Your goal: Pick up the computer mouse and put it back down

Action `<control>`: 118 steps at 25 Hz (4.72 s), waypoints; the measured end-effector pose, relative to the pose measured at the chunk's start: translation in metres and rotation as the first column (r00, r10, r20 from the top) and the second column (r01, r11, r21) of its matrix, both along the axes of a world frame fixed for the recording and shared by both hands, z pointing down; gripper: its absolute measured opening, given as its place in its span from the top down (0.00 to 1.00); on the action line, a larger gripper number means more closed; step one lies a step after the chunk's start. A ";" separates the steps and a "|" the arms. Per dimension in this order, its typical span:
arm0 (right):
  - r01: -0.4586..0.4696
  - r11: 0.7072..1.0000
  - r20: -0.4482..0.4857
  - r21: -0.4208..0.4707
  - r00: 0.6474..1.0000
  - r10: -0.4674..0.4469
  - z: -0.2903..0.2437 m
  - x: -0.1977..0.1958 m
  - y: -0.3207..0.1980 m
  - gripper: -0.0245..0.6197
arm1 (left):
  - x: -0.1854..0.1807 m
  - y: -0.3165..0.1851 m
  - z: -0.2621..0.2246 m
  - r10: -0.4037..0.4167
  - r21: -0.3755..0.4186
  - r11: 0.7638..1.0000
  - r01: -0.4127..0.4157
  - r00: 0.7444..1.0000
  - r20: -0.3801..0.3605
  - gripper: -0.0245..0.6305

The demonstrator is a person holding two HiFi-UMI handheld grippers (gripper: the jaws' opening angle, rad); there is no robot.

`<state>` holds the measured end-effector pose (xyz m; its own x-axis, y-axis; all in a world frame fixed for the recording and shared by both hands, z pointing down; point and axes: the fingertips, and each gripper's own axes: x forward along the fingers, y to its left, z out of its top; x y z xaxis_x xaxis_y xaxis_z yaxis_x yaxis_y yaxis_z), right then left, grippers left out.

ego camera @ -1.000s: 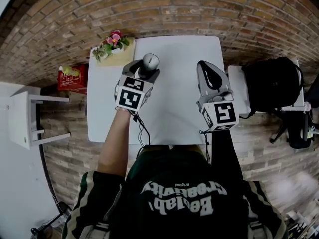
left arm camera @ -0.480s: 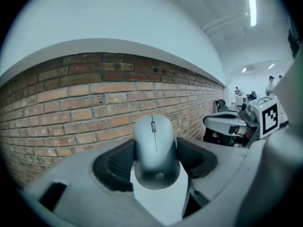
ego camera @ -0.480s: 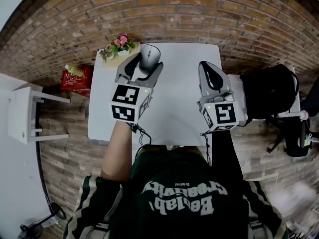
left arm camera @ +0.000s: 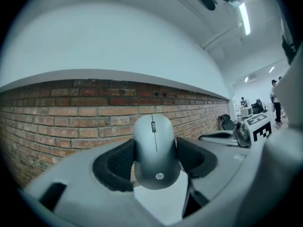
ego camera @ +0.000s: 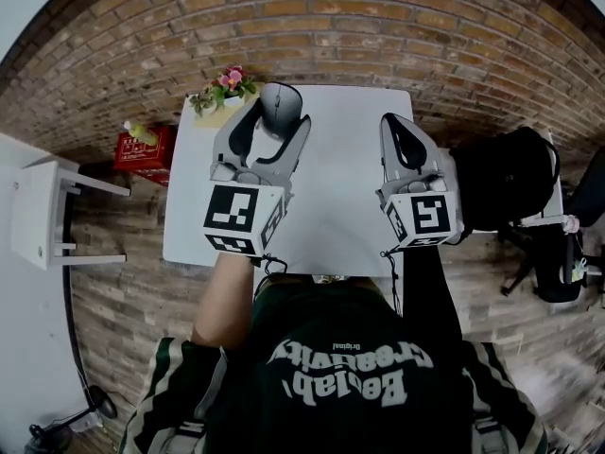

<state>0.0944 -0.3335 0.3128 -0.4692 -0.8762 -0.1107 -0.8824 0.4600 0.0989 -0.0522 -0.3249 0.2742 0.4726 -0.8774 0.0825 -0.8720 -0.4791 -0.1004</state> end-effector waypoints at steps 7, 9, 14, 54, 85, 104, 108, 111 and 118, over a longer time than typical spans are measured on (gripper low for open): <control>-0.006 1.000 0.001 0.004 1.000 0.006 -0.002 0.004 0.000 0.93 | 0.008 0.007 -0.015 0.019 0.050 0.999 -0.019 1.000 0.001 0.52; -0.006 1.000 0.001 0.005 1.000 0.006 -0.003 0.003 -0.001 0.93 | 0.007 0.007 -0.017 0.021 0.052 0.998 -0.021 1.000 0.004 0.52; -0.004 1.000 0.005 -0.004 1.000 0.004 0.001 0.003 -0.003 0.93 | 0.005 0.002 -0.002 0.028 0.018 0.999 -0.028 0.999 0.016 0.52; 0.000 0.998 -0.037 -0.065 0.999 -0.003 0.033 -0.007 0.001 0.93 | -0.081 0.043 0.397 0.007 -0.752 0.631 0.187 0.969 0.247 0.52; -0.001 0.998 -0.023 -0.066 1.000 0.000 0.034 -0.008 0.000 0.93 | -0.059 -0.005 0.247 -0.039 -0.438 0.892 0.113 0.984 0.175 0.43; 0.025 0.999 -0.002 -0.021 1.000 -0.025 0.011 -0.020 -0.002 0.93 | -0.048 0.001 0.027 -0.080 0.040 0.996 0.079 0.997 0.023 0.68; 0.033 0.999 -0.007 -0.021 0.999 -0.033 0.010 -0.020 -0.003 0.93 | -0.054 0.004 0.022 -0.115 0.067 0.991 0.115 0.993 -0.017 0.86; 0.036 0.999 -0.009 -0.020 0.999 -0.036 0.010 -0.019 -0.004 0.93 | -0.061 0.004 0.019 -0.152 0.083 0.985 0.154 0.988 -0.035 0.95; 0.041 0.999 -0.081 -0.015 0.996 -0.042 0.012 -0.024 -0.002 0.94 | -0.061 0.001 0.020 -0.156 0.065 0.985 0.157 0.987 -0.029 0.95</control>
